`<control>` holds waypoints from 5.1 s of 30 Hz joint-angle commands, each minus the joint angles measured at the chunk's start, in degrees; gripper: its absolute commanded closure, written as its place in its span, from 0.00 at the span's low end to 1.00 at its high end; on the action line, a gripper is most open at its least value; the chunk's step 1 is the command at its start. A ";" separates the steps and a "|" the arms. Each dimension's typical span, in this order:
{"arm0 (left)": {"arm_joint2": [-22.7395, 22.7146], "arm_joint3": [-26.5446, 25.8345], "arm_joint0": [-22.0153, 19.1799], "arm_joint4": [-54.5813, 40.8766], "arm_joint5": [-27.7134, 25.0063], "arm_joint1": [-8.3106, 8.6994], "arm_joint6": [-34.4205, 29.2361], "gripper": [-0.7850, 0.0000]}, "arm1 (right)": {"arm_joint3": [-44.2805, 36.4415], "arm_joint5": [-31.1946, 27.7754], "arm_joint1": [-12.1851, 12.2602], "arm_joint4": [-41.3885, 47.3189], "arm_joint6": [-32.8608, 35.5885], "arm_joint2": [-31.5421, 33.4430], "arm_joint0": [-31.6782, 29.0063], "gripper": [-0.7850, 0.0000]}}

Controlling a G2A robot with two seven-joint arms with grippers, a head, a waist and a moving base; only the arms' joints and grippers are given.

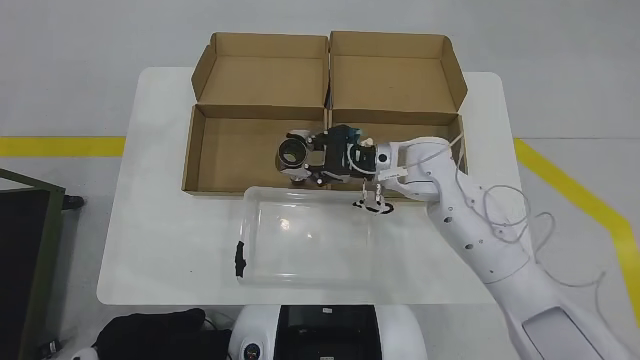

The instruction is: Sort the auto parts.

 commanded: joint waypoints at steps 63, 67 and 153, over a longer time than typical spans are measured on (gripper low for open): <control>0.00 0.00 0.00 0.00 0.00 0.00 0.00 0.00 | 39.09 2.86 -16.79 0.03 7.56 -19.40 20.34 0.48; 0.00 0.00 0.00 0.00 0.00 0.00 0.00 0.00 | 38.75 2.63 -16.73 -0.32 7.85 -18.78 20.47 0.24; 0.00 0.00 0.00 0.00 0.00 0.00 0.00 0.00 | -46.63 12.70 2.87 -5.69 9.54 62.24 -62.38 0.00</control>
